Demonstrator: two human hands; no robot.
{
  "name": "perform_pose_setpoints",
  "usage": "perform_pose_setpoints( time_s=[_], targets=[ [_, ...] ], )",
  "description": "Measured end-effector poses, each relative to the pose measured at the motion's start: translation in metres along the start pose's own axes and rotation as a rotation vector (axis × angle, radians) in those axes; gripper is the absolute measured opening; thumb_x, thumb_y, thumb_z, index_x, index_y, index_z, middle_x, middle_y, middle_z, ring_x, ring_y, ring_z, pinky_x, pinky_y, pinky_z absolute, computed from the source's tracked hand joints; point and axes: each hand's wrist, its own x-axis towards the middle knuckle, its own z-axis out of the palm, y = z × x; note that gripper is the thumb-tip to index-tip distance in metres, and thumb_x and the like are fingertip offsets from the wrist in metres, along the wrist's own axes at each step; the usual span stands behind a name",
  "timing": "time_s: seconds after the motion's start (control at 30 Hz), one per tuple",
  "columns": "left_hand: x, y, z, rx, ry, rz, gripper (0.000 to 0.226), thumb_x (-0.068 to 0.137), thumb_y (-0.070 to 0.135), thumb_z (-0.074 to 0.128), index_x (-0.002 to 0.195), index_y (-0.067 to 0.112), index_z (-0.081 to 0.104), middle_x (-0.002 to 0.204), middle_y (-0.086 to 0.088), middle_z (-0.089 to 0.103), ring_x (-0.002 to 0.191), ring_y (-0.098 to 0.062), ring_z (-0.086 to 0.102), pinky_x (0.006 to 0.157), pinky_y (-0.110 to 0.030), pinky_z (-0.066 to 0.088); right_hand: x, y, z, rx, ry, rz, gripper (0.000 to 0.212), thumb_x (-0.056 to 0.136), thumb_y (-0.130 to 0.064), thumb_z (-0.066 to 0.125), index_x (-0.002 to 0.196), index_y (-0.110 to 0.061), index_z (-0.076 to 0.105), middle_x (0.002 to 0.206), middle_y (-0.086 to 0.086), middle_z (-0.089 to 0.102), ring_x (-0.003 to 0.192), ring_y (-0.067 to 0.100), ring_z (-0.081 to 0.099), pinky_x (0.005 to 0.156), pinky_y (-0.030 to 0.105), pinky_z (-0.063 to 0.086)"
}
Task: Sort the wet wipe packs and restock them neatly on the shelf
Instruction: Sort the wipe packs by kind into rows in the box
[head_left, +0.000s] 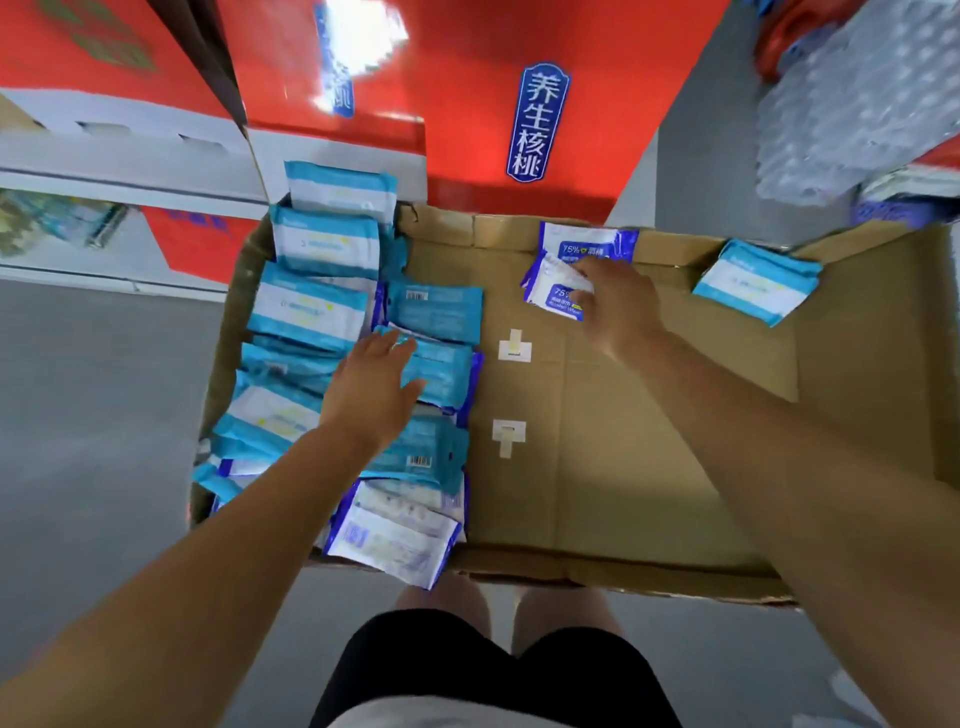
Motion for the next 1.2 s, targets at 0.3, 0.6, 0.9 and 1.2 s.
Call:
perform_pose_setpoints(
  time_s=[0.3,0.6,0.9,1.2],
  targets=[
    [0.028,-0.013,0.012,0.094,0.045,0.098,0.072,0.095,0.042,0.069,0.158,0.026,0.038,0.167,0.003,0.029,0.149,-0.029,0.023,0.118,-0.049,0.022,0.061,0.027,0.017,-0.212,0.095,-0.161,0.037,0.084,-0.01,0.069,0.12,-0.006,0.059,0.12,0.017,0.054,0.108,0.038,0.052,0.085,0.045,0.044],
    [0.022,-0.014,0.013,0.166,0.204,0.038,0.068,0.064,0.05,0.092,0.118,0.014,0.071,0.115,-0.011,0.059,0.112,-0.035,0.043,0.096,-0.051,0.036,0.044,0.002,0.013,0.027,0.191,-0.236,0.028,0.083,-0.014,0.074,0.106,-0.004,0.062,0.107,0.017,0.059,0.102,0.039,0.054,0.084,0.046,0.046],
    [-0.008,-0.011,-0.018,-0.541,0.151,-0.309,0.031,0.084,0.036,0.083,0.085,0.019,0.057,0.068,0.0,0.059,0.057,-0.015,0.051,0.049,-0.026,0.038,0.045,-0.095,0.058,0.266,-0.334,-0.194,0.054,0.095,-0.039,0.064,0.138,-0.009,0.055,0.139,0.014,0.058,0.131,0.03,0.05,0.108,0.034,0.037],
    [-0.048,-0.024,-0.025,-1.227,0.01,-0.545,0.035,0.098,0.035,0.068,0.128,0.02,0.057,0.114,-0.005,0.075,0.099,-0.019,0.075,0.081,-0.031,0.061,0.04,-0.104,0.075,0.226,-0.226,-0.115,0.05,0.082,-0.028,0.081,0.123,-0.007,0.064,0.125,0.016,0.056,0.12,0.033,0.049,0.095,0.031,0.037]
  ],
)
